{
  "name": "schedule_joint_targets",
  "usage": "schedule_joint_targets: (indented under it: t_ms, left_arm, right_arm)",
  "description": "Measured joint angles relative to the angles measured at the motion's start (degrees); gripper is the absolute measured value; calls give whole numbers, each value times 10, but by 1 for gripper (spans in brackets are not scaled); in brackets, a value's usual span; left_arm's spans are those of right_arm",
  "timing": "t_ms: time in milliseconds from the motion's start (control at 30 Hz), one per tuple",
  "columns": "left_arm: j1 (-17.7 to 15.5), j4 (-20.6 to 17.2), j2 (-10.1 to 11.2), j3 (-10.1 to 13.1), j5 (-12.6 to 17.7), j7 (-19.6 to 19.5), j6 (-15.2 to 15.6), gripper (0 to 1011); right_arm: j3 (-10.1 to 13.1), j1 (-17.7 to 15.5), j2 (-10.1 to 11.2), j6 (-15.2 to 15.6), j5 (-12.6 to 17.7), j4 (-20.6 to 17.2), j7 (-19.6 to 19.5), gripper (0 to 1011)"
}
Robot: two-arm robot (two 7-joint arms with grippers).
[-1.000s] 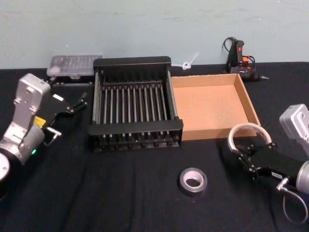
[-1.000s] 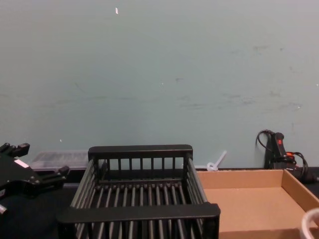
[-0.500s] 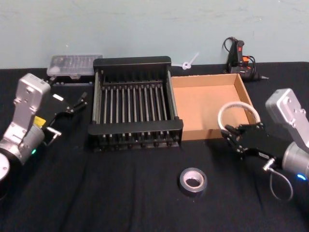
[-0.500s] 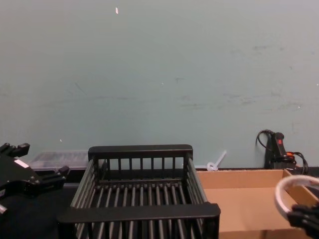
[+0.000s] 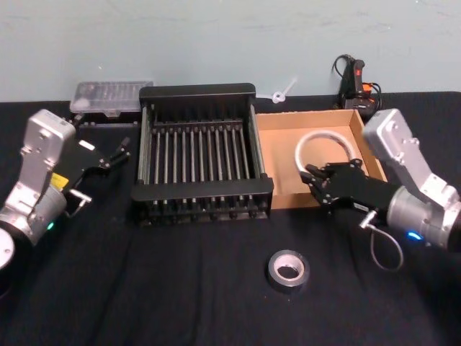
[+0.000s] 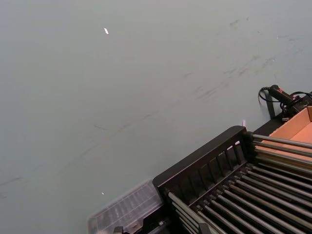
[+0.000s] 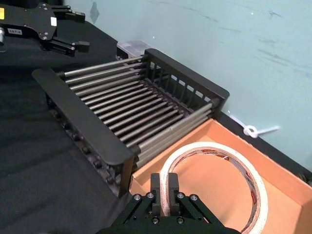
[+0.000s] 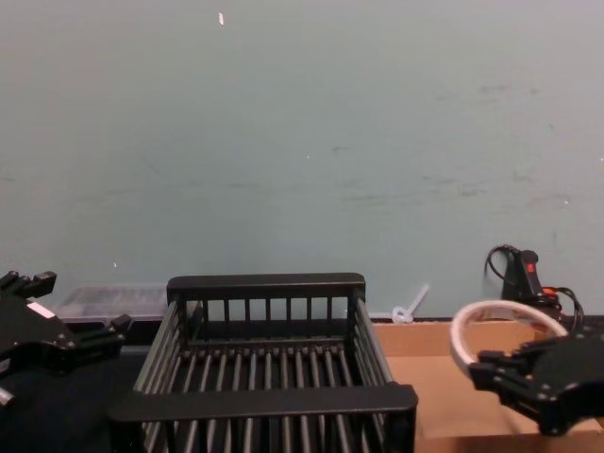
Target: Pick up the white tape and place it into the black box , Pick up the silver tape and place it into the brown box.
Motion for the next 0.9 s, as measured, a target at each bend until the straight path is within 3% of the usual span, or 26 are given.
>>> schedule_joint_targets:
  t_ms: [367, 900]
  left_arm:
    - [0, 0, 0, 0, 0, 0, 0, 1001]
    - [0, 0, 0, 0, 0, 0, 0, 1001]
  right_arm:
    - [-33, 66, -40, -17, -17, 63, 18, 98]
    - [-74, 148, -95, -34, -18, 153, 49, 98]
